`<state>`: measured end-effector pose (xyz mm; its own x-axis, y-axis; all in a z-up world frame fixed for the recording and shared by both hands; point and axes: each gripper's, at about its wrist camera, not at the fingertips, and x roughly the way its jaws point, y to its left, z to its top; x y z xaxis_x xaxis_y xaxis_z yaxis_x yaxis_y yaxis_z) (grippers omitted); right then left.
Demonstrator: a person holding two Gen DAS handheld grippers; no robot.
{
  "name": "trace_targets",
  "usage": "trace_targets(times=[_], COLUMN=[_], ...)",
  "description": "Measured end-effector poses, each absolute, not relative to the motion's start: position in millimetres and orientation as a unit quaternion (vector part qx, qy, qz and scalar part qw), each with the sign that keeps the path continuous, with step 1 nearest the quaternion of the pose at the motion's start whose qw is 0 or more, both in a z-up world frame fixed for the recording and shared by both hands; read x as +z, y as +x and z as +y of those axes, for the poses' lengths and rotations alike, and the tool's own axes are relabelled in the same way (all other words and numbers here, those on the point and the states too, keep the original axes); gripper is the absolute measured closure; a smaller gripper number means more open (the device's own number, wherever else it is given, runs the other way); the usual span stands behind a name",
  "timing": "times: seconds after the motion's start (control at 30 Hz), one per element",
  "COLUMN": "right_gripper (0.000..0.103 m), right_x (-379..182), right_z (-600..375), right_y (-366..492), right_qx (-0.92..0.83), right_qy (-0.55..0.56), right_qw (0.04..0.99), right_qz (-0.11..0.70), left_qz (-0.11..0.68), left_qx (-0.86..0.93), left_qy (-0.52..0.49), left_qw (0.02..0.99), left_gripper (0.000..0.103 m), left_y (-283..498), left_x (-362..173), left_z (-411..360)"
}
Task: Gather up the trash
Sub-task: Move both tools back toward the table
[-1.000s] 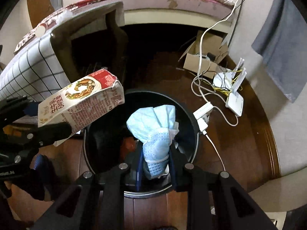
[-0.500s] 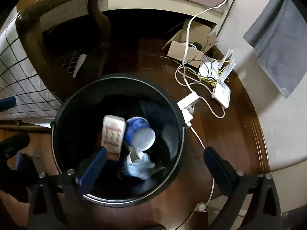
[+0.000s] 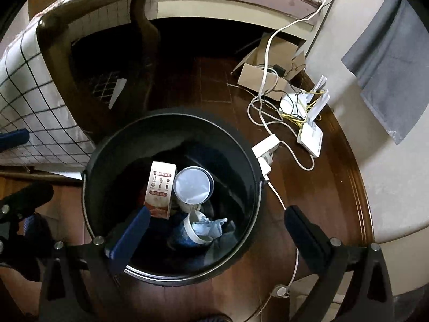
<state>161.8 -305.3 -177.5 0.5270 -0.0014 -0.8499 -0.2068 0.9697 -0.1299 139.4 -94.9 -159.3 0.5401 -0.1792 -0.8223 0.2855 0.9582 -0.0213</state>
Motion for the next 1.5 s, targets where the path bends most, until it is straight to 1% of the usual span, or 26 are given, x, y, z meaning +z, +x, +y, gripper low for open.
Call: trace_targets(times=[0.7,0.93,0.97,1.2,1.37,1.5], right_gripper=[0.001,0.001,0.001,0.001,0.001,0.001], right_x=[-141.3,-117.6,-112.7,-76.2,-48.7,-31.2], right_z=[-293.5,-287.6,-287.4,-276.9,-260.4,-239.6], right_y=[138.4,129.6,129.1,131.2,137.7,146.3], right_qx=[0.062,0.061,0.062,0.062,0.069,0.085], right_qy=[-0.112,-0.111,-0.103,-0.090,-0.076,-0.073], right_qw=[0.888,0.904,0.904,0.927,0.944,0.952], right_qz=[0.442,0.408,0.411,0.359,0.313,0.285], left_qz=[0.431,0.405,0.400,0.358,0.331,0.319], left_qx=[-0.126,-0.116,-0.112,-0.083,-0.029,0.012], left_qy=[0.057,0.052,0.050,0.030,0.015,-0.004], left_qw=[0.892,0.906,0.908,0.929,0.943,0.948], left_gripper=[0.001,0.001,0.001,0.001,0.001,0.001], left_y=[124.7,119.0,119.4,126.7,140.4,151.9], left_x=[-123.2,-93.4,-87.7,-53.3,-29.9,-21.0], left_z=[-89.9,-77.1,-73.7,-44.5,-5.6,30.3])
